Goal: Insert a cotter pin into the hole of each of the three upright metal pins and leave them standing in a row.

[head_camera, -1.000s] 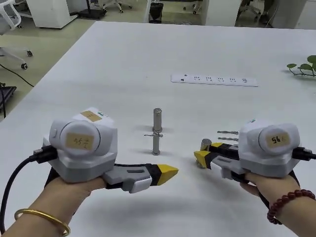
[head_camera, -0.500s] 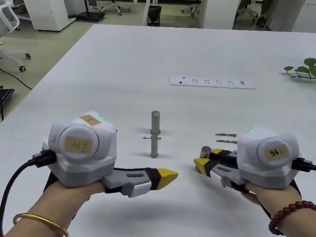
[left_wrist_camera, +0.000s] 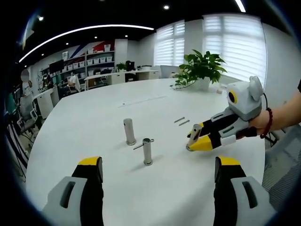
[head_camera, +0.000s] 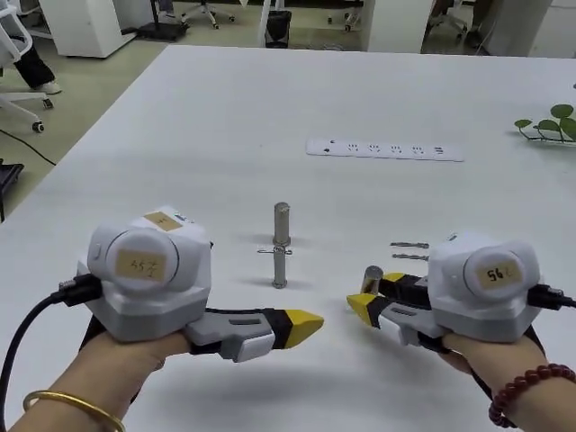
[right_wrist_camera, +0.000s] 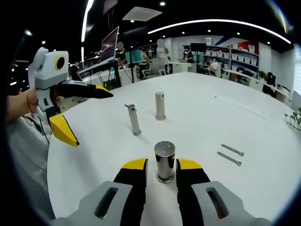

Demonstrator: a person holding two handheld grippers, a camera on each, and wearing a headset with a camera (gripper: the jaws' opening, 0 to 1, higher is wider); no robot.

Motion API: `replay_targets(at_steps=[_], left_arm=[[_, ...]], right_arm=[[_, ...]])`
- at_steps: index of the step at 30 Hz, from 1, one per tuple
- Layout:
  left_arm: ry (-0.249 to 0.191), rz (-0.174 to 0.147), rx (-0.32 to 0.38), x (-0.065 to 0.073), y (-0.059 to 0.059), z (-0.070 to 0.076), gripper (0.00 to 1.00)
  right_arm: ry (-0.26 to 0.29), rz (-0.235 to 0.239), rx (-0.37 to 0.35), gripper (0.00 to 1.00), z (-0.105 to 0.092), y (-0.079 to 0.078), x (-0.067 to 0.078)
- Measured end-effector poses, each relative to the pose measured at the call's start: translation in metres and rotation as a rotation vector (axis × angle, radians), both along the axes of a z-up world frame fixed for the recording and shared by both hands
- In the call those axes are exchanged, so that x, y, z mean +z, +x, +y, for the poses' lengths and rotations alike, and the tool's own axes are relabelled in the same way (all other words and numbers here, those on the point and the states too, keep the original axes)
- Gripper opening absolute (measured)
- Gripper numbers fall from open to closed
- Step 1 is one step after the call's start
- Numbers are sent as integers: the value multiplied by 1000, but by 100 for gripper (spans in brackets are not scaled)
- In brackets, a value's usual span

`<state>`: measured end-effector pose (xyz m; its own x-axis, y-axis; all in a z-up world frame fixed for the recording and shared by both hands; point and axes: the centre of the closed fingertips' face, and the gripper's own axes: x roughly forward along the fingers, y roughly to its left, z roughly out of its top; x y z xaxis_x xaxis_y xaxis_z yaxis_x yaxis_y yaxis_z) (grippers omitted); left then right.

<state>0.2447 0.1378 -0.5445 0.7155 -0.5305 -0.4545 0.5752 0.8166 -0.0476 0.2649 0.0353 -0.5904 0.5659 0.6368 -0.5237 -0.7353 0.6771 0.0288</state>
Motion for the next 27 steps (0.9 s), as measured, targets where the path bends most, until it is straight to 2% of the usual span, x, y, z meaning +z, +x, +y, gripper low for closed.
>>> replay_targets(at_steps=[5, 14, 27], left_arm=[[-7, -3, -1, 1, 0, -1, 99], [-21, -4, 3, 3, 1, -1, 99], [-29, 1, 1, 3, 1, -3, 99]], right_arm=[[13, 28, 13, 26, -2, -3, 2], [14, 58, 36, 30, -15, -4, 7], [-55, 66, 61, 31, -41, 4, 15]])
